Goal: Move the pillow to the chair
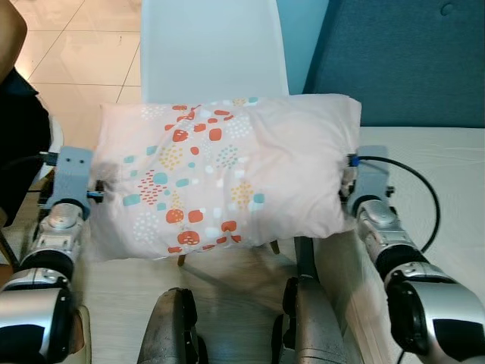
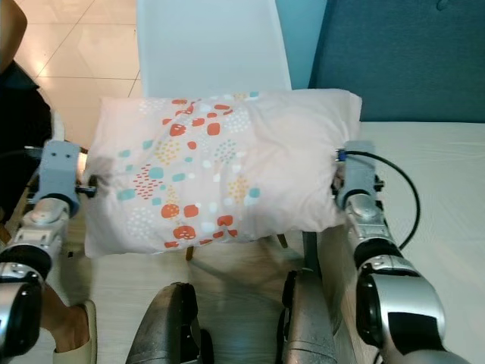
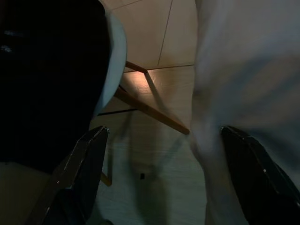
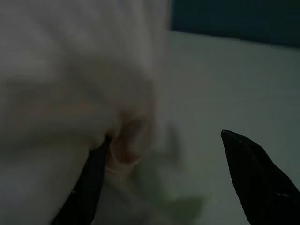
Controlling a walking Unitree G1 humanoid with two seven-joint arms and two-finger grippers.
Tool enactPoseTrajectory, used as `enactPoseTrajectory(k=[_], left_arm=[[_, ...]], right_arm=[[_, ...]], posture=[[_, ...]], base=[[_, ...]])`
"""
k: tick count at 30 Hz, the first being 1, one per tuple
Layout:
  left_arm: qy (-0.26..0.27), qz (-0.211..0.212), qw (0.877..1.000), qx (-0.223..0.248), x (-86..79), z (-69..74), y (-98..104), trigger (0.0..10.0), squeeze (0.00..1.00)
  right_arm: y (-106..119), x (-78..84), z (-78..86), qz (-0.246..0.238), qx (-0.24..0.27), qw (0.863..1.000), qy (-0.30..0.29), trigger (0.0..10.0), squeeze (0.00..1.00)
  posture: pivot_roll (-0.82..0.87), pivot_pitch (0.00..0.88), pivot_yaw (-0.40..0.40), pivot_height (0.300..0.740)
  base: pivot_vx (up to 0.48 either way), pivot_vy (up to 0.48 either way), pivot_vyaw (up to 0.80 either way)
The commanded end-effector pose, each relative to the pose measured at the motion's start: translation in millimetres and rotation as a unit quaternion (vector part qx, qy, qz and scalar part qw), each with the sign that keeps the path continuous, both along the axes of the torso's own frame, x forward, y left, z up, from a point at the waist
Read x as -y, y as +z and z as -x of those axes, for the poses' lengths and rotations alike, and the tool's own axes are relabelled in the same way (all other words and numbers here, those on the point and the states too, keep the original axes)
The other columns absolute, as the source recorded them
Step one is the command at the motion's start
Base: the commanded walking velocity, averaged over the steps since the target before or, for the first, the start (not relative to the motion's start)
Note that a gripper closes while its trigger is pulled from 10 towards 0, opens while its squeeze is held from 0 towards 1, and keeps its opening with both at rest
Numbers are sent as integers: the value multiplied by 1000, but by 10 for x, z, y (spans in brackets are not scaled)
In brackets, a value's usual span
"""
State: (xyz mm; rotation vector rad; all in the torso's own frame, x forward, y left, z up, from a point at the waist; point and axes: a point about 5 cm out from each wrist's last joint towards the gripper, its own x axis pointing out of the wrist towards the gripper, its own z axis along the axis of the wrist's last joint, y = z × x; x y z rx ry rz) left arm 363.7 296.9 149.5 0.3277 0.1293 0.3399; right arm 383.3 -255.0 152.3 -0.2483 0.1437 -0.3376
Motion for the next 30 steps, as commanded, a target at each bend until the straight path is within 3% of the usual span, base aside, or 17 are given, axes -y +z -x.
enactPoseTrajectory(k=[1, 9, 11, 12, 14, 15, 16, 17, 18, 20, 21, 22, 24, 26, 29, 30], left_arm=[[27, -4, 1000, -9, -131, 55, -8, 10000, 1000], [47, -14, 998, 26, -174, 23, 155, 10000, 1000], [58, -17, 997, 57, -206, 6, 282, 10000, 1000], [56, -11, 994, 92, -201, -23, 417, 10000, 804], [54, -7, 992, 116, -195, -41, 508, 10000, 804], [24, 26, 987, 159, -124, -89, 648, 10000, 204], [-50, 74, 974, 206, 37, -161, 821, 10000, 0], [-50, 74, 974, 206, 37, -161, 821, 10000, 0], [-82, 92, 970, 210, 120, -187, 843, 10000, 0], [-108, 106, 969, 194, 231, -201, 766, 10000, 0], [-108, 106, 969, 194, 231, -201, 766, 10000, 0], [-134, 136, 969, 155, 388, -187, 557, 10000, 0], [-142, 140, 969, 146, 555, -89, 331, 10000, 0], [-147, 110, 978, 98, 785, 118, -47, 10000, 0], [-133, 115, 981, 84, 850, 226, -195, 10000, 0], [-118, 136, 980, 87, 845, 280, -257, 10000, 0]], right_arm=[[113, 87, -3, 31, 23, 999, -33, 10000, 0], [336, 241, 5, 51, 76, 991, -93, 10000, 0], [488, 272, -11, 44, 114, 987, -103, 10000, 0], [573, 230, -47, 22, 133, 987, -82, 10000, 0], [624, 196, -71, 7, 145, 987, -64, 10000, 0], [669, 93, -117, -23, 158, 987, -23, 10000, 0], [711, -115, -174, -37, 171, 983, 56, 10000, 0], [711, -115, -174, -37, 171, 983, 56, 10000, 0], [694, -220, -188, -58, 175, 978, 93, 10000, 0], [593, -370, -187, -62, 165, 975, 134, 10000, 0], [593, -370, -187, -62, 165, 975, 134, 10000, 0], [379, -559, -165, -71, 124, 972, 185, 10000, 0], [122, -730, -90, -69, 90, 969, 218, 10000, 0], [-165, -963, 90, -44, 79, 959, 269, 10000, 0], [-259, -1035, 169, -58, 79, 954, 284, 10000, 0], [-299, -1064, 204, -69, 78, 951, 292, 10000, 0]], posture=[[80, 316, 3, 591], [85, 316, 3, 591], [81, 310, 4, 591], [76, 304, 4, 591], [74, 302, 4, 591], [72, 294, 6, 591], [68, 272, 3, 591], [68, 272, 3, 591], [69, 250, 1, 591], [70, 230, -3, 591], [70, 230, -3, 591], [64, 213, -19, 591], [62, 169, -32, 591], [62, 145, -42, 591], [59, 136, -44, 591], [54, 127, -46, 591]], base=[[0, 0, 0], [0, 0, 0], [0, 0, 0], [0, 0, 0], [0, 0, 0], [0, 0, 0], [0, 0, 0], [0, 0, 0], [0, 0, 0], [0, 0, 0], [0, 0, 0], [0, 0, 0], [0, 0, 0], [0, 0, 0], [0, 0, 0], [0, 0, 0]])
